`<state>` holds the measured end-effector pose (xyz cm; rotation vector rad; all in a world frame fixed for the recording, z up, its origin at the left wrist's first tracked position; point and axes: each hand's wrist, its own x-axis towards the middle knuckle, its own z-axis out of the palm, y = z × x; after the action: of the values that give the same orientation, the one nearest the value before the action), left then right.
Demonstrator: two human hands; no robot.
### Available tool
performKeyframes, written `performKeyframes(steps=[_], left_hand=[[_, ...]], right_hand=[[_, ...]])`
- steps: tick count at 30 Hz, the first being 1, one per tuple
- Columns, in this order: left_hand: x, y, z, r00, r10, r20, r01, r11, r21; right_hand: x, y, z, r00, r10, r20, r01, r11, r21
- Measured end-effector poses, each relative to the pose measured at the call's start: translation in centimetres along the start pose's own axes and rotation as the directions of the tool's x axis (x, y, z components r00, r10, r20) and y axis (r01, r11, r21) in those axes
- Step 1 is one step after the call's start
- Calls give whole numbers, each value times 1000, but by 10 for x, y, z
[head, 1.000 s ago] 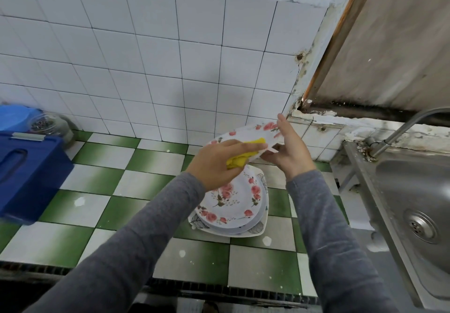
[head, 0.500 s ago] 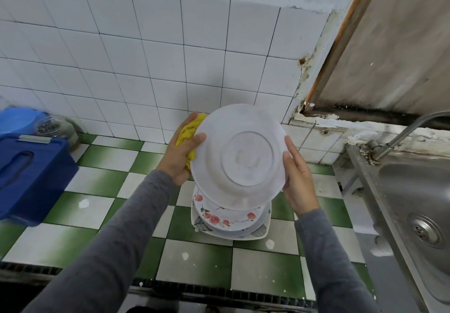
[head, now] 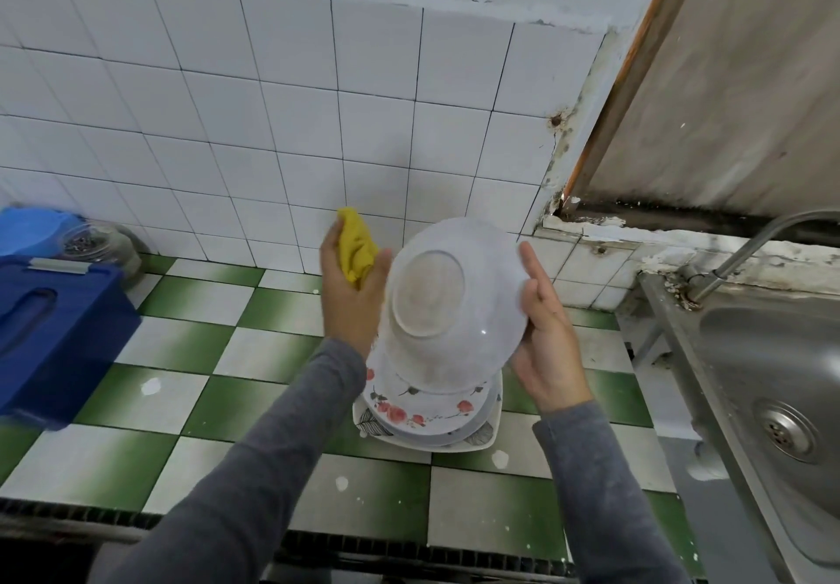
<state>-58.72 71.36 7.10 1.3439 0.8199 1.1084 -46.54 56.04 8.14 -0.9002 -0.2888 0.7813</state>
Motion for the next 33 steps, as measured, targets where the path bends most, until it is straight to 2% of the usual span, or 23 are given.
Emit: performKeyframes(steps=[2,4,6,8,11,14,17,19,21,23,25,29,31,33], left_hand=[[-11,8,18,984,102,149,-105,994,10],[-23,6,36,920,248,305,-298,945,133],[-23,1,46,860,324,394,-434,871,231],[-13,3,49,850,339,404,-460,851,254],[4,12,46,891,272,363,-384,878,286],[2,17,47,891,306,337,-409,863,298],[-10,9,47,768,487,416,-629,696,347],[-8,5,44,694,559,454,-716,605,349],[1,7,40,707,533,465,-694,649,310],[8,12,36,796,437,419,-573,767,289],[11,14,34,851,374,369,-490,819,298],[14,14,29,852,372,369,-477,841,253],[18,19,24,910,271,314,-342,919,198],[25,21,18,965,107,241,-145,979,145]], right_hand=[[-3,6,17,999,-12,34,14,997,-75],[-6,13,33,996,-68,60,78,977,-196],[-9,13,46,986,-153,67,166,941,-295],[-10,13,50,977,-200,77,214,914,-345],[-11,15,48,974,-203,104,228,894,-386],[-11,14,47,974,-199,111,225,919,-325],[-9,9,51,970,-214,113,236,939,-249],[-8,9,51,972,-210,107,229,946,-229],[-9,11,52,974,-196,114,219,946,-239],[-11,10,53,976,-184,120,209,947,-244],[-13,9,54,975,-189,115,213,943,-254],[-19,7,62,974,-202,104,224,932,-284],[-20,4,63,977,-199,72,211,947,-241],[-20,0,63,976,-216,36,219,954,-206]])
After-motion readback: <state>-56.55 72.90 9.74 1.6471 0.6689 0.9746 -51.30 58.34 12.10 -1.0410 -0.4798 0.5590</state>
